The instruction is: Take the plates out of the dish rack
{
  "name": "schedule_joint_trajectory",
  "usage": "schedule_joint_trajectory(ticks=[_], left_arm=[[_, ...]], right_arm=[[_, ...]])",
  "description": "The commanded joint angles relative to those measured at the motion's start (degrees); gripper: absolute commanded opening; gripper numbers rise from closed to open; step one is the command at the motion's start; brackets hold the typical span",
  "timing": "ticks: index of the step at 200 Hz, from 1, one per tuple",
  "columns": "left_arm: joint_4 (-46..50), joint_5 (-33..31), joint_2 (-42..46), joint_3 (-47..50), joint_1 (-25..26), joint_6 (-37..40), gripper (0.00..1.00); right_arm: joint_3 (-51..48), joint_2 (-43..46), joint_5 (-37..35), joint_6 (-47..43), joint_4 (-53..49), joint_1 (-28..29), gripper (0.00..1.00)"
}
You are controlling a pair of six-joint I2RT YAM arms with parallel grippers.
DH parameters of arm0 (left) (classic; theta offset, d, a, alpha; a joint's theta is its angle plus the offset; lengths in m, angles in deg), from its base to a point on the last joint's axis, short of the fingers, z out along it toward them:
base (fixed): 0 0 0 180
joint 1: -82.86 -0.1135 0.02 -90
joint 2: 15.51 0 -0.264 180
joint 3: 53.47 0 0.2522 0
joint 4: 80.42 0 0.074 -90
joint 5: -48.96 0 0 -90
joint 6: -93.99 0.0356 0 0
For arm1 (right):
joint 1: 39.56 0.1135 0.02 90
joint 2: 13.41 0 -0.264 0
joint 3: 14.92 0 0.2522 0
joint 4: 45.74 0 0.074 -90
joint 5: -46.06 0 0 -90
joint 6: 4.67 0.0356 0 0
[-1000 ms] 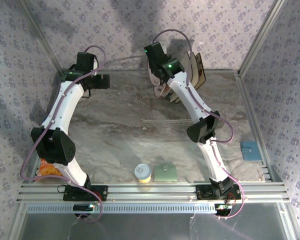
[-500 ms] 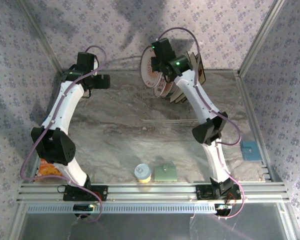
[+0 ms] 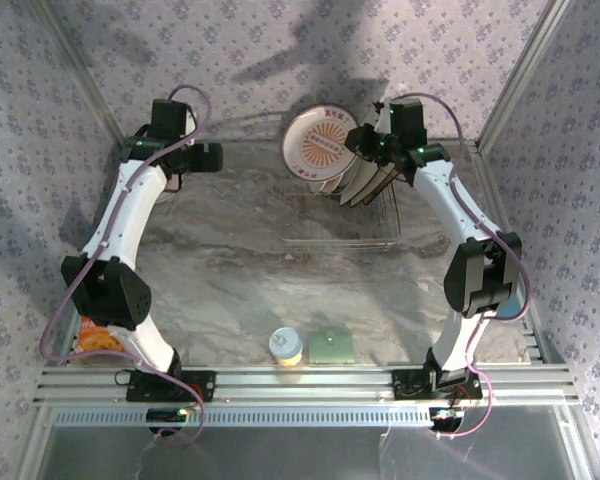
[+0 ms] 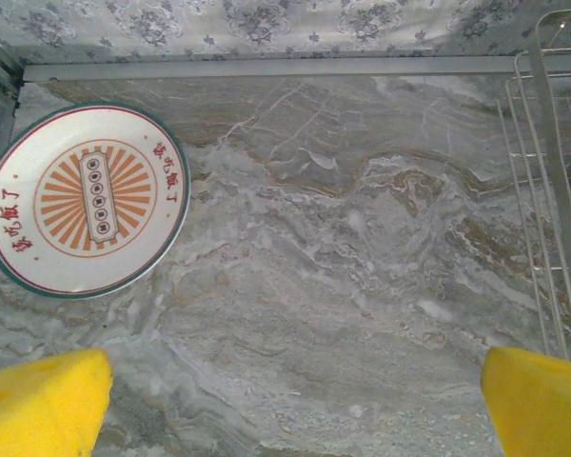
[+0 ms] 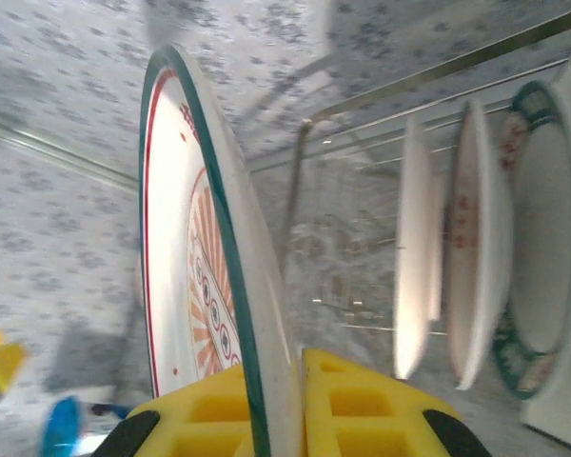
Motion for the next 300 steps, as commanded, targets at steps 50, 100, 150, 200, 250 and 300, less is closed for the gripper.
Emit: schedule_joint_trajectory(ticks=[50,100,150,200,250,300], left_arm=[[-0.9,4.5,-2.9,-3.7,0.4,-1.2,0.99],[-3.0,13.3,-1.8,-2.5,-1.0,-1.8,0.99],[-33.0,51.0,2.0,11.8,-9.1,-20.0,0.99],[-53.1,63.4,-3.4,16.2,-8.2,-35.4,0.99],[-48.8,62.4,-6.0,14.1,-6.1,-32.9,0.99],[-50.6,62.8,-7.7,13.7,-5.6,-35.3,0.85]], right_arm=[[-5.6,0.9,12.8,10.1,19.4,0.3,0.0],[-6.5,-0.2,12.6,10.6,20.7,0.8,0.0],[-5.7,-0.8,12.7,10.6,20.9,1.1,0.0],[-2.4,-3.0,12.4,10.6,19.9,2.8,0.0],[1.7,-5.4,12.7,10.9,19.2,4.4,0.0],[4.9,-7.6,12.7,10.8,18.0,5.9,0.0]])
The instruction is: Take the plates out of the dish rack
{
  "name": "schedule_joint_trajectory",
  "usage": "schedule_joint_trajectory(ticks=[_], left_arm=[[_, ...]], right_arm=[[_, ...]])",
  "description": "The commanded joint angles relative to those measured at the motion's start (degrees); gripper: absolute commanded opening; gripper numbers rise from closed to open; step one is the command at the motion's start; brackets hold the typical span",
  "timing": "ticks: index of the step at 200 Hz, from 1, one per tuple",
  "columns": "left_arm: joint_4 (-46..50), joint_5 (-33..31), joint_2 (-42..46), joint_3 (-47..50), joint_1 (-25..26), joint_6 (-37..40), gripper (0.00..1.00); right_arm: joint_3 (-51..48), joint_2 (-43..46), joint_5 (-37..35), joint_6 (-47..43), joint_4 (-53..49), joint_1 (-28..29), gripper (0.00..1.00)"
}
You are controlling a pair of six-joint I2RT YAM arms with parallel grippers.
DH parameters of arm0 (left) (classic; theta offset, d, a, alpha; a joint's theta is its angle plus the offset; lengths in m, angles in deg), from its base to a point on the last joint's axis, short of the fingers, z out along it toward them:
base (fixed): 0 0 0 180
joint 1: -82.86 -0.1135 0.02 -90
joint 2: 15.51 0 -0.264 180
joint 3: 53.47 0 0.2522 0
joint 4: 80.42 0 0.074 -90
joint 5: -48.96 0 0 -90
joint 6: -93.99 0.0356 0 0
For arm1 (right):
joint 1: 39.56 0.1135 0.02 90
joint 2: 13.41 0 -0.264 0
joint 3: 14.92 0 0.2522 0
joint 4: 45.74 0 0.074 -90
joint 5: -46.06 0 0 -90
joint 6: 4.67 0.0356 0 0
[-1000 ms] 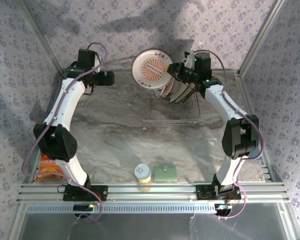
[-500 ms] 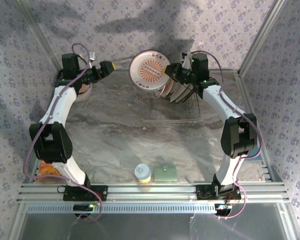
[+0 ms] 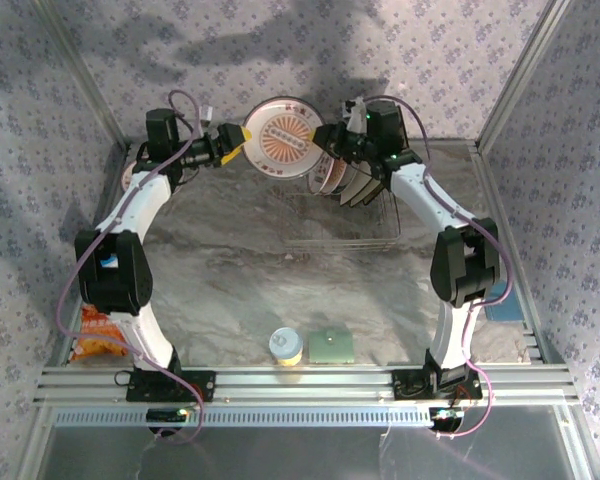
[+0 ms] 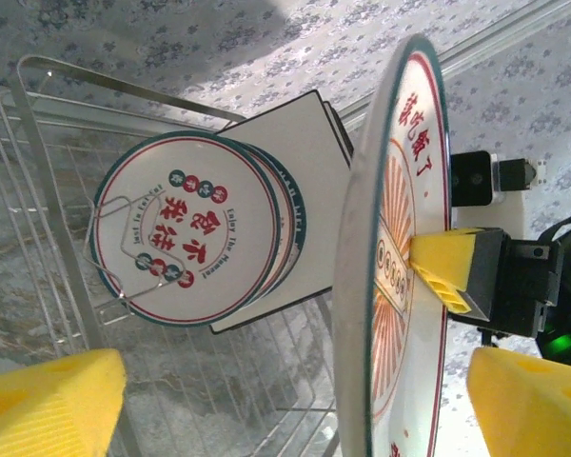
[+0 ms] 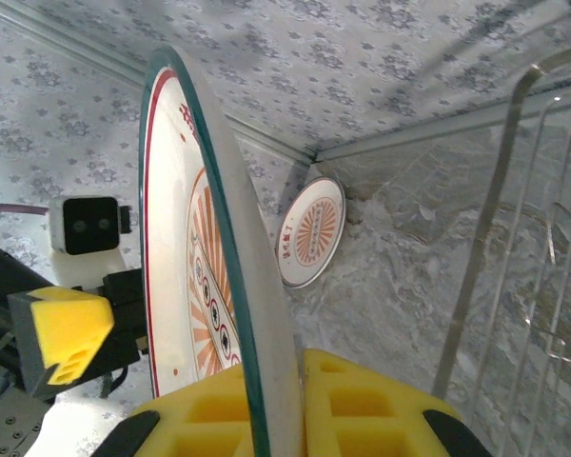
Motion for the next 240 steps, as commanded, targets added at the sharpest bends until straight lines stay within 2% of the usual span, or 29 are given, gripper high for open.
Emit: schedule_joint_trajectory(ticks=[1,58,114,160,169,189,207,225,240], left_arm=[[-3.0,2.0,-1.8,-1.7,0.1,-1.8,0.84],[-4.8,3.1,-2.6,-2.4,1.2,-3.2,0.55],[-5.6,3.8,-2.8,-2.8,1.3,-4.4,0.0],[-5.9,2.9,-2.3,-2.4,1.4,-4.6,0.0],[-6.1,2.5,-2.2,-2.2,1.3,-4.7,0.0],[-6.7,2.1,-1.9,-2.0,1.2,-5.2,0.0],[-7.4,1.7,-1.6,-1.9,0.7,-5.8,0.0],[-7.8,1.3,-1.2,-2.0,0.0,-6.3,0.0],[-8.0,0.5,-0.6,-1.7,-1.1,-6.4,0.0]], right_arm=[[3.4,-1.0,1.6,0.7,1.1,0.6,0.0],[6.4,-3.1,1.8,0.6,-0.2,2.1,0.0],[8.3,-4.1,1.6,0.2,-1.3,2.7,0.0],[9.4,-4.2,0.7,-1.2,-4.2,2.8,0.0],[9.7,-4.2,0.4,-1.9,-5.2,2.8,0.11],[10.5,-3.9,-0.7,-3.9,-8.2,2.8,0.52],[11.4,-3.6,-2.1,-6.0,-11.2,2.6,0.81],[12.7,-3.5,-4.0,-8.4,-15.1,2.4,1.0],[15.2,-3.7,-6.3,-10.7,-20.1,2.2,1.0]])
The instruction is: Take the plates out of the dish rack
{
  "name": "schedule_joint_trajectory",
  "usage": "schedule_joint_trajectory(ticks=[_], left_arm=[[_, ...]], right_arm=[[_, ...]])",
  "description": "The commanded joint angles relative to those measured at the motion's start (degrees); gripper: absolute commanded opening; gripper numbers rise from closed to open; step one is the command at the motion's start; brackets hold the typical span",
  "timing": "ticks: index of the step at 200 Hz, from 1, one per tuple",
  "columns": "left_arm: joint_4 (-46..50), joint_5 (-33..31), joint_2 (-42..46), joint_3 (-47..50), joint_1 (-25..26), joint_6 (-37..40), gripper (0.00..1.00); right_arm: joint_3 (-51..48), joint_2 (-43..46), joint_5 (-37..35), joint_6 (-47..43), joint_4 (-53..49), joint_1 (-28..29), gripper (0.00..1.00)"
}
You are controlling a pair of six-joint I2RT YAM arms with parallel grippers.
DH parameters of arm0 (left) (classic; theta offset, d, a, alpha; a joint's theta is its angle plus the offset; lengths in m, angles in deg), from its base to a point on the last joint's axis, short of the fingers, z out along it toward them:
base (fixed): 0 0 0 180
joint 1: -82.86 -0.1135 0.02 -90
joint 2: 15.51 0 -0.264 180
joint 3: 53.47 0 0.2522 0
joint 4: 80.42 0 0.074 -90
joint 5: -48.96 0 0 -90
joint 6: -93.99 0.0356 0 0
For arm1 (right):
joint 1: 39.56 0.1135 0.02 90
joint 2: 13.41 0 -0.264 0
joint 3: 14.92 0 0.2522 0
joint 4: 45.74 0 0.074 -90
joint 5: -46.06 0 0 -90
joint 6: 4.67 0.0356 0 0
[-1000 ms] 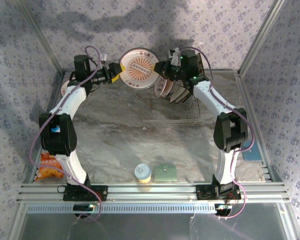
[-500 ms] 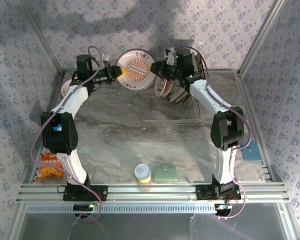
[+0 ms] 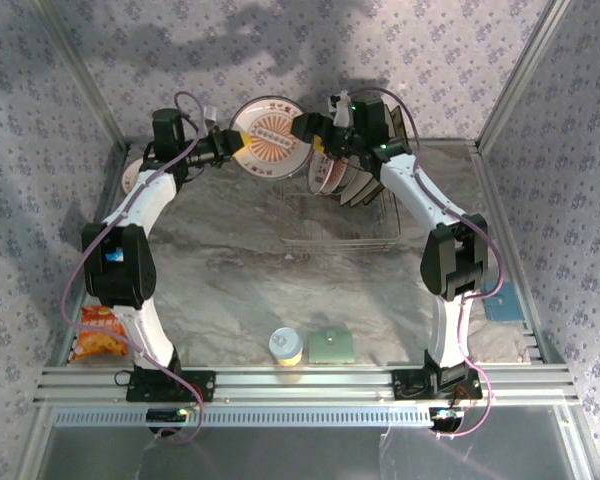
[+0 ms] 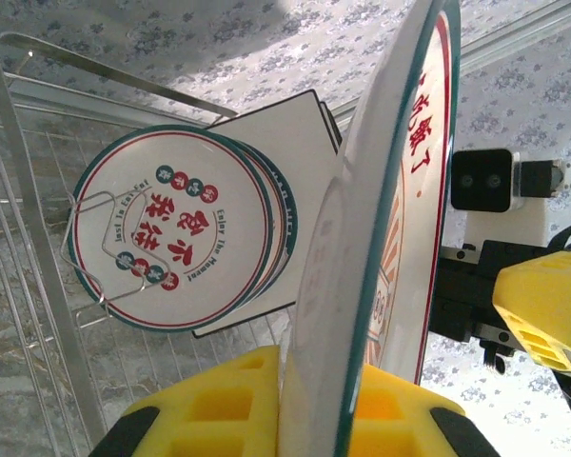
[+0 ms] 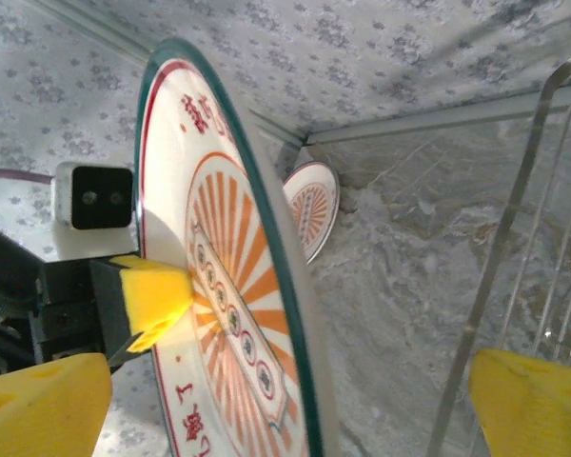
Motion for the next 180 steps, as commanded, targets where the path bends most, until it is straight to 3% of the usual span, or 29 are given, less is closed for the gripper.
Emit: schedule_joint_trajectory(ticks=[1,34,74,152,180], left_arm=[[-4.1,-0.5,2.5,-0.6,-1.8,-0.9,0.0],[-5.6,-3.8,4.9,2.0,-6.0,-2.8,0.0],[-7.7,-12.3,8.8,7.2,-12.6,-4.9,0.0],[-13.7,-33.3,11.0,16.6,-20.4,-11.6,0.0],[-13.7,-37.7,9.2,16.7,-21.1,-11.3,0.0]], right_arm=[[4.6,0.8,-3.8,-4.6,-8.9,-0.3,0.99],[12.1,0.6,-11.5,-13.8,-21.4,-0.8,1.0],[22.6,0.4,-23.6,-22.3,-36.4,-2.1,0.99],[22.3,6.3,-44.0,-29.9,-45.5,-3.4,1.0],[22.4,6.5,-46.5,-31.1,-47.4,-3.7,1.0]])
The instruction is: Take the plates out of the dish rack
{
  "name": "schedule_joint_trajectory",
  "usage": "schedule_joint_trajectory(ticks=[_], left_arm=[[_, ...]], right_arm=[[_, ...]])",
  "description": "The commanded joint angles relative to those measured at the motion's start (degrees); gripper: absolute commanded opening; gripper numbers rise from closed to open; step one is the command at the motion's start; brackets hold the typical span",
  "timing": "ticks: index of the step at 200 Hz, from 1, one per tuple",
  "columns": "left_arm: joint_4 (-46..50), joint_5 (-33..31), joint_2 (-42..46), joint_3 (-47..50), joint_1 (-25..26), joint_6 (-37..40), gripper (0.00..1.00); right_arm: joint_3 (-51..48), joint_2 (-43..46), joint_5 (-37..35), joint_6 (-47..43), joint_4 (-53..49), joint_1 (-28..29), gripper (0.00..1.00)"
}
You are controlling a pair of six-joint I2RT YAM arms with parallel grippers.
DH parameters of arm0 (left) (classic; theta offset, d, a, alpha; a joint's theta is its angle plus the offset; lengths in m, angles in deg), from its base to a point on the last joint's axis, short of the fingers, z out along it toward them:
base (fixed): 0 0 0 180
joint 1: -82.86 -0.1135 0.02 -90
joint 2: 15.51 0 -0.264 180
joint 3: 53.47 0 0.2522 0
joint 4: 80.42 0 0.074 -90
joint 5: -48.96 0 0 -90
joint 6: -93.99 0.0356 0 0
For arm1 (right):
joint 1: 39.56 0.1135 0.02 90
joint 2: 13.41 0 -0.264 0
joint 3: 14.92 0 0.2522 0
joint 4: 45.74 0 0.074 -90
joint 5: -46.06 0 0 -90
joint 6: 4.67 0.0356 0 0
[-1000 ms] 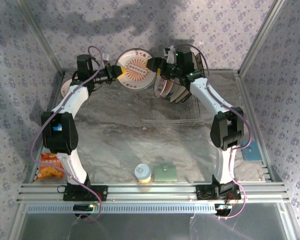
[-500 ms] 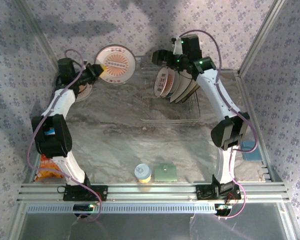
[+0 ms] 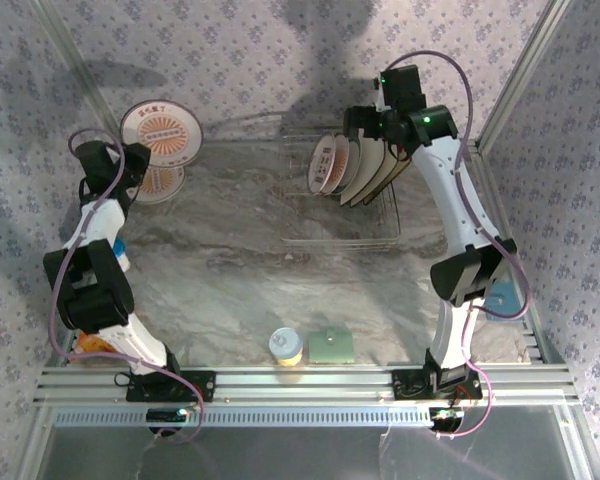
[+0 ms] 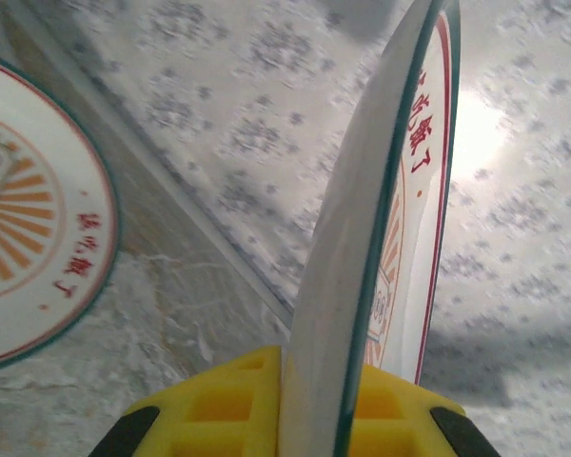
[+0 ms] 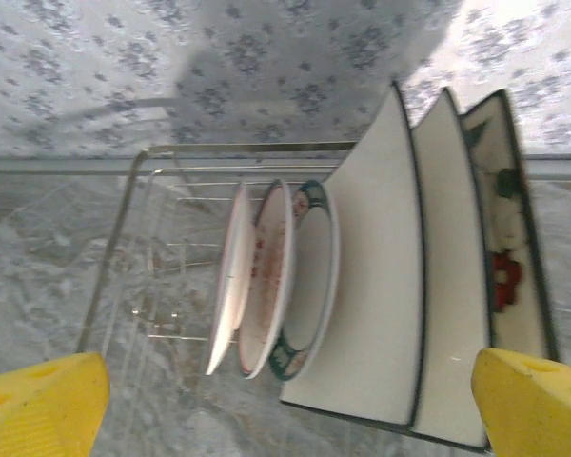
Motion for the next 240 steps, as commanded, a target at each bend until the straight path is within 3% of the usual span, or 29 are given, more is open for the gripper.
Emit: schedule_joint_trajectory(ticks=[1,84,240], left_arm=[[-5.4,-5.7,-0.3,-0.9,-0.4,-1.3,0.0],[-5.5,-11.3,-5.0,-0.3,-2.0,-1.5,0.0],[-7.8,-12.6,-11.8,1.6,-2.6,-4.4,0.0]], right_arm=[[0.4,2.1,-5.8,-2.9,-4.0,-0.4,1.0],[-3.0,3.5,-4.4,-3.2,-2.6,-0.8,1.0],[-5.0,3.3,-2.6,-2.9,-1.3,-0.8,1.0]])
